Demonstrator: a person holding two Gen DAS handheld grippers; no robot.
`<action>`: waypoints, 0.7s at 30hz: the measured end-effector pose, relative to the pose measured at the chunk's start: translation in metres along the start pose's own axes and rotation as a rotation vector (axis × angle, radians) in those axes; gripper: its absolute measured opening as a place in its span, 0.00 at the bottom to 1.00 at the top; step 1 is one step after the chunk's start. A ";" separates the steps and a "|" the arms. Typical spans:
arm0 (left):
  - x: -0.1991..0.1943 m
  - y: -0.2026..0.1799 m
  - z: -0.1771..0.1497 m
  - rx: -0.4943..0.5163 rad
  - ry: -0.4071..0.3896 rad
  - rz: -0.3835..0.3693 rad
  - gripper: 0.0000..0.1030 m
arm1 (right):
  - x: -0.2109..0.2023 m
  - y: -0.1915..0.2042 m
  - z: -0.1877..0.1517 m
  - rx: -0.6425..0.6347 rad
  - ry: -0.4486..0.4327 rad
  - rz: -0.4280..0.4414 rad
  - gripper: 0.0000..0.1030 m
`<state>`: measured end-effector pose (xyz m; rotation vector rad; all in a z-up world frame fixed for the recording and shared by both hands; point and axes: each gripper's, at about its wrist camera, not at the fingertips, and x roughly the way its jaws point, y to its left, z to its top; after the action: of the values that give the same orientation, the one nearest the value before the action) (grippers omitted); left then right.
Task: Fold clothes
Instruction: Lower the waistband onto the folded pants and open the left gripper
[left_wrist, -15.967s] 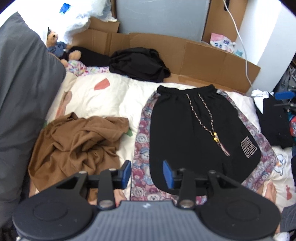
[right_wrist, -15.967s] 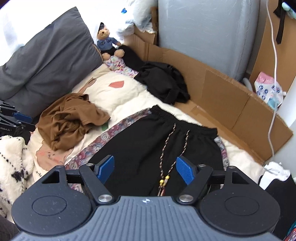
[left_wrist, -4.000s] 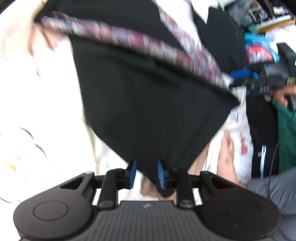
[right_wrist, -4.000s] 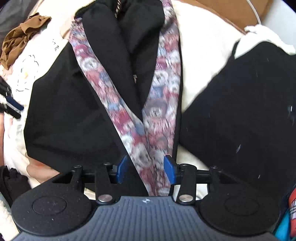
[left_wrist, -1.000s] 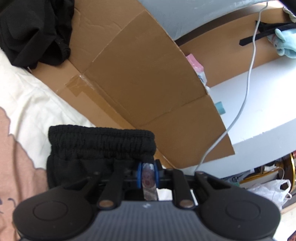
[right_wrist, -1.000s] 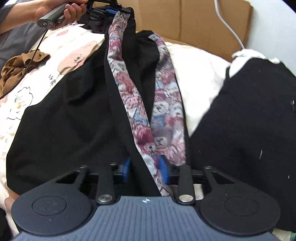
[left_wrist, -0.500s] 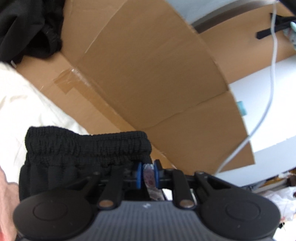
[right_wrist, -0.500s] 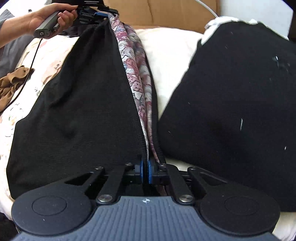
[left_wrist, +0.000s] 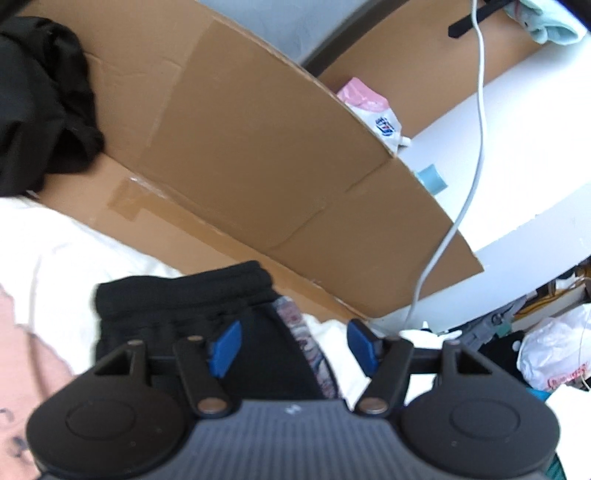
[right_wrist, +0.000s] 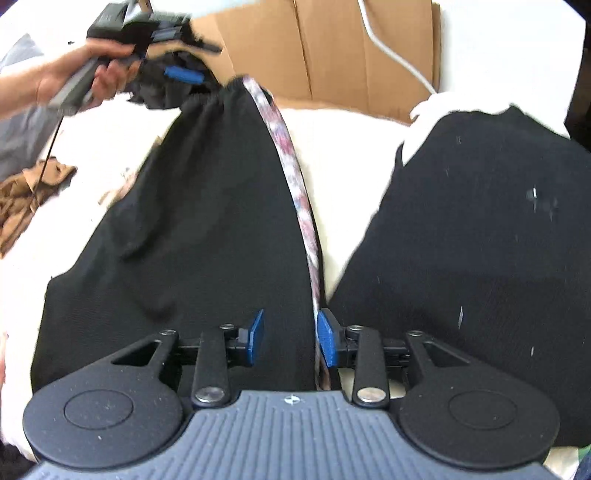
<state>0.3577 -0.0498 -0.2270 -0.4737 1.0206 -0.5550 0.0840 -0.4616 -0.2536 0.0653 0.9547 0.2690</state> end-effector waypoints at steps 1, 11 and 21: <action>-0.007 0.003 -0.001 0.004 0.004 0.010 0.65 | -0.001 0.002 0.004 0.000 -0.008 0.003 0.35; -0.036 0.060 -0.036 0.020 0.071 0.127 0.69 | 0.008 0.009 0.056 0.023 -0.077 -0.021 0.35; -0.022 0.098 -0.053 0.002 0.126 0.043 0.64 | 0.036 0.017 0.087 0.013 -0.046 -0.035 0.35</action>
<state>0.3224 0.0334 -0.2958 -0.4182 1.1479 -0.5532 0.1708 -0.4304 -0.2290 0.0665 0.9114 0.2283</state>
